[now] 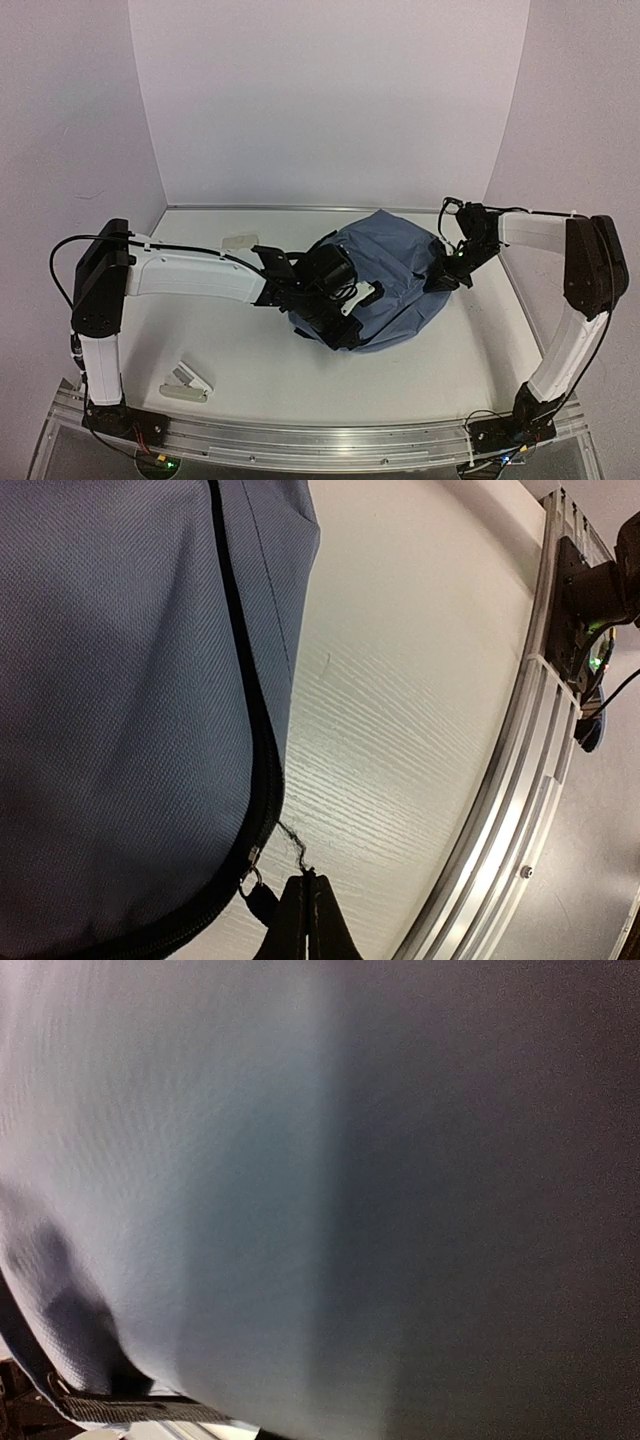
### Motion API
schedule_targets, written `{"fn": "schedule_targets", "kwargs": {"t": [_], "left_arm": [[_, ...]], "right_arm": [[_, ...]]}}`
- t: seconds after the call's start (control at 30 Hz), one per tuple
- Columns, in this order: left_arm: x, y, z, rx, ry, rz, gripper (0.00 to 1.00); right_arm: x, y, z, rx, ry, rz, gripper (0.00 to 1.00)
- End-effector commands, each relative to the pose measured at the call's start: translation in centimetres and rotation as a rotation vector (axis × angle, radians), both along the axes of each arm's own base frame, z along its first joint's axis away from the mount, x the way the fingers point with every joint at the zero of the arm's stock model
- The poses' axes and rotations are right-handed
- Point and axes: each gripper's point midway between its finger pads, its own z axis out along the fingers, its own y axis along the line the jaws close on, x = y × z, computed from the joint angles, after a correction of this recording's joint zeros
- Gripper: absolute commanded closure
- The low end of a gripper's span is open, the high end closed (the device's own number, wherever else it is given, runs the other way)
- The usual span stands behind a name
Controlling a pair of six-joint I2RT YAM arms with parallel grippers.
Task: Pack the student bag
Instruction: Zip the student bag at the center of the board.
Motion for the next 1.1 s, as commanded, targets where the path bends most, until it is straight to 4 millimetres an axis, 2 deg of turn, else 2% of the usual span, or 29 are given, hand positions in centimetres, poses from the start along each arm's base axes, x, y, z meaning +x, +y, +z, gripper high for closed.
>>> {"fn": "schedule_targets", "kwargs": {"t": [0.0,0.07,0.1,0.2,0.27,0.3,0.4,0.53,0.63,0.7,0.73,0.77,0.97,1.07], "left_arm": [[-0.3,0.2,2.6,-0.06,-0.006,-0.005,1.0],[-0.4,0.1,2.6,-0.062,-0.001,-0.006,1.0],[-0.4,-0.1,2.6,-0.065,0.0,-0.006,1.0],[-0.2,-0.6,2.9,-0.082,-0.002,-0.009,1.0],[-0.1,-0.8,3.0,-0.092,-0.004,-0.011,1.0],[-0.1,-1.0,3.0,-0.096,-0.004,-0.012,1.0],[-0.1,-1.2,3.0,-0.101,-0.001,-0.017,1.0],[-0.1,-1.3,2.9,-0.1,-0.003,-0.019,1.0],[-0.1,-1.3,2.9,-0.099,-0.004,-0.022,1.0],[-0.2,-1.2,2.9,-0.096,-0.002,-0.025,1.0],[-0.3,-1.1,2.8,-0.093,0.001,-0.028,1.0],[-0.4,-1.1,2.8,-0.092,0.005,-0.032,1.0],[-2.0,-0.9,2.9,-0.102,0.042,-0.073,1.0],[-3.5,-1.6,2.6,-0.108,0.059,-0.13,1.0]], "right_arm": [[4.2,-3.0,0.7,-0.108,-0.116,-0.013,1.0],[4.3,-2.1,1.3,-0.052,-0.115,0.006,1.0],[3.6,-1.4,1.7,-0.004,-0.102,0.017,0.87],[0.9,-0.6,2.4,0.078,-0.072,0.024,0.38],[-1.1,-0.7,2.7,0.089,-0.069,0.018,0.25],[-2.0,-1.0,2.5,0.082,-0.062,0.014,0.24],[-3.5,-1.7,1.7,0.049,-0.044,0.0,0.25],[-4.8,-1.9,-0.7,0.038,0.035,-0.001,0.25],[-4.6,-1.5,-2.1,0.051,0.085,0.001,0.25],[-3.4,-1.4,-2.6,0.046,0.089,0.0,0.29],[-2.8,-1.5,-3.0,0.043,0.093,-0.002,0.33],[-2.1,-1.6,-3.2,0.042,0.092,-0.015,0.41],[3.7,-2.8,-2.5,0.022,-0.022,-0.086,0.99],[6.5,-2.6,-2.0,0.02,-0.064,-0.091,1.0]]}}
